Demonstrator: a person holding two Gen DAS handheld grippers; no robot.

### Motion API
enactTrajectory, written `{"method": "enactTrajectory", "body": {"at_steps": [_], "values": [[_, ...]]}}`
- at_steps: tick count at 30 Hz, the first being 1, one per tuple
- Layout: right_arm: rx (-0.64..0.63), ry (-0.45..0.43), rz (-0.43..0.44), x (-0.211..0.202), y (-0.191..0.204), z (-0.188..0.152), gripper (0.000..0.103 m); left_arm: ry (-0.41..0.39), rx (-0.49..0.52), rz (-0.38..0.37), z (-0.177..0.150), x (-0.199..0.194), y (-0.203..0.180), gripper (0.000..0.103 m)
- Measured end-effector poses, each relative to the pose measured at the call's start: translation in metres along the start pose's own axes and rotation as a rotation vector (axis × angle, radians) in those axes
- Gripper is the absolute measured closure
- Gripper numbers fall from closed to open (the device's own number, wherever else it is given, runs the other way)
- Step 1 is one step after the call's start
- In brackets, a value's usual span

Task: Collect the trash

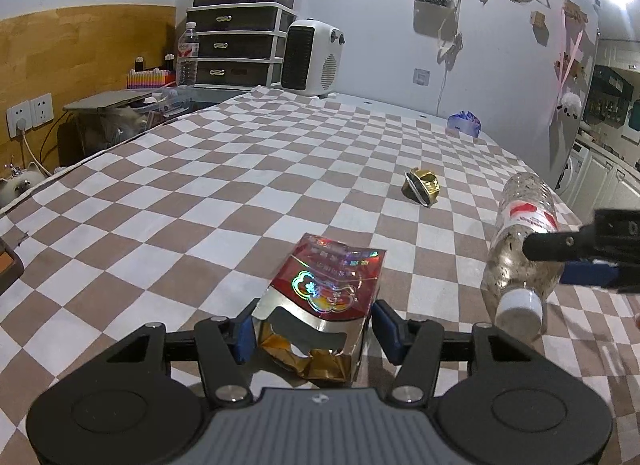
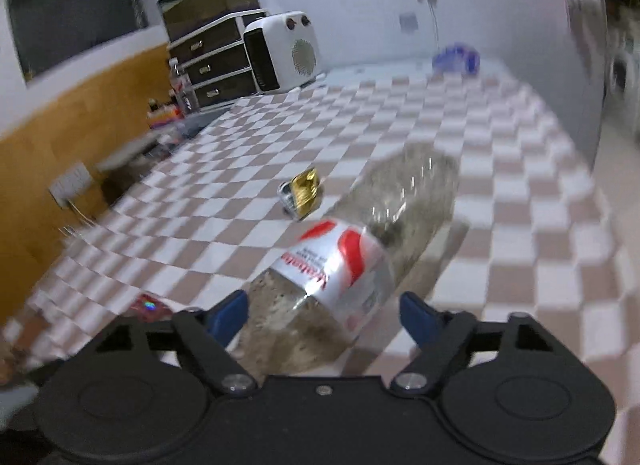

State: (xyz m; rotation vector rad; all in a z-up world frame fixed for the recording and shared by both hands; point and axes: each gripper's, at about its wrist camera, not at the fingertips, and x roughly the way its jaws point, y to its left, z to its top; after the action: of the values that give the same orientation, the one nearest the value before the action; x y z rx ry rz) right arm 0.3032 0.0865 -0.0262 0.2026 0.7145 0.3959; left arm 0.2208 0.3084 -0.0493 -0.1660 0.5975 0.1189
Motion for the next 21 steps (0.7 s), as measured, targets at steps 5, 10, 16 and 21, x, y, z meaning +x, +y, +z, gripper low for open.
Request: {"method": "enactTrajectory", "body": {"at_steps": [5,10,16,21], "values": [[0.077,0.002,0.1,-0.011,-0.014,-0.009,0.051,-0.041,-0.059,-0.019,-0.004,-0.01,0.011,0.046],[0.033,0.008,0.106,-0.04,-0.027,-0.015,0.057,-0.039,-0.088,-0.046,-0.016,-0.029,0.011,0.047],[-0.004,0.006,0.1,-0.085,-0.047,-0.027,0.086,-0.013,0.019,-0.092,-0.041,-0.054,-0.017,0.047],[0.003,-0.004,0.075,-0.111,-0.064,-0.04,0.085,-0.007,0.082,-0.097,-0.057,-0.07,-0.042,0.047]]}}
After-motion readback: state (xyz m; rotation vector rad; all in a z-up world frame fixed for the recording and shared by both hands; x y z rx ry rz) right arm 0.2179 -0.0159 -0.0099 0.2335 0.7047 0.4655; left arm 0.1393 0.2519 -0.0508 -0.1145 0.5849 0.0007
